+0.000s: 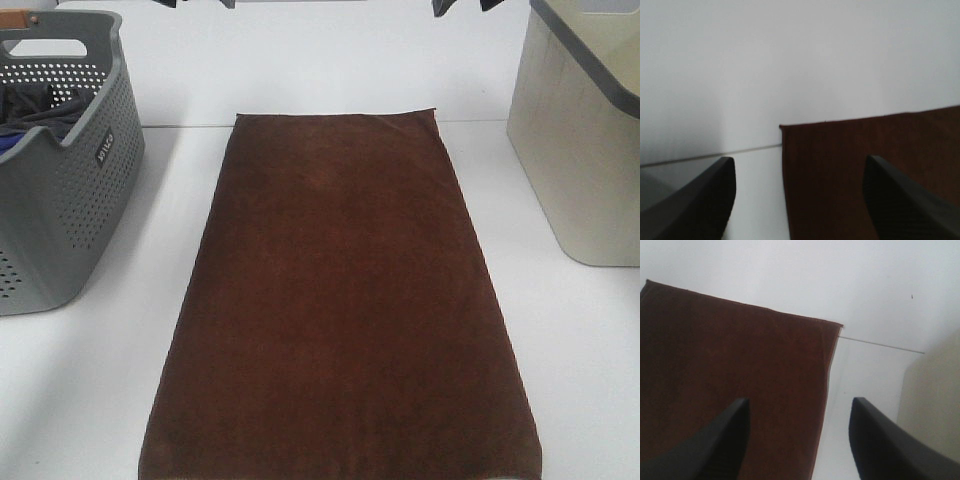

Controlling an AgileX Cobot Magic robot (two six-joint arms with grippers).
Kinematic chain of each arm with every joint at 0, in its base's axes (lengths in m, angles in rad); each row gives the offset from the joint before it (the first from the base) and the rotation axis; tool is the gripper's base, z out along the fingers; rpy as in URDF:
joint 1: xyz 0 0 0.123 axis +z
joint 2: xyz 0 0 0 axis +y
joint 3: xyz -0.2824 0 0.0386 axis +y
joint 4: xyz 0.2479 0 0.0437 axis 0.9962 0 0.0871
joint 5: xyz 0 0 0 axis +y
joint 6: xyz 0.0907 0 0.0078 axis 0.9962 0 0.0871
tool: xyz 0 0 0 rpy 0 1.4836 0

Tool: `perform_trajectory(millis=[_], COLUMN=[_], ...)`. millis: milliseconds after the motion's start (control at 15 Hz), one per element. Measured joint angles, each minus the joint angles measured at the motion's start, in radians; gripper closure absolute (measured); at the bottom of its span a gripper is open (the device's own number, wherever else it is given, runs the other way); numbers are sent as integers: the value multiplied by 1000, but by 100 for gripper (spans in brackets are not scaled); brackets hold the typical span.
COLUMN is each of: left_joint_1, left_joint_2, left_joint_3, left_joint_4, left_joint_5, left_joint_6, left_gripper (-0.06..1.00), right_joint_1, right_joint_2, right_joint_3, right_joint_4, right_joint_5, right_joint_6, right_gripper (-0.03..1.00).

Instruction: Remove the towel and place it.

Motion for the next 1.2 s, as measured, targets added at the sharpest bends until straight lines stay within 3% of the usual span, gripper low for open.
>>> perform_trajectory(millis=[267, 533, 733, 867, 1200], left_joint_1=[-3, -3, -3, -3, -3], left_joint_2=[-126, -192, -338, -473, -874], left_joint_3=[0, 1, 58, 239, 863], left_joint_4=[-5, -7, -15, -15, -16], left_joint_5=[402, 418, 419, 417, 419], left_joint_6=[76, 85, 131, 151, 155], left_gripper=[26, 26, 26, 26, 26], right_joint_1=[0, 0, 0, 0, 0], right_joint_2=[-122, -171, -340, -469, -802], right_joint_3=[-4, 77, 284, 435, 866], right_joint_4=[13, 11, 0, 0, 0], right_joint_5=[271, 281, 286, 287, 286], right_joint_6=[0, 0, 0, 0, 0], right_gripper=[40, 40, 40, 40, 40])
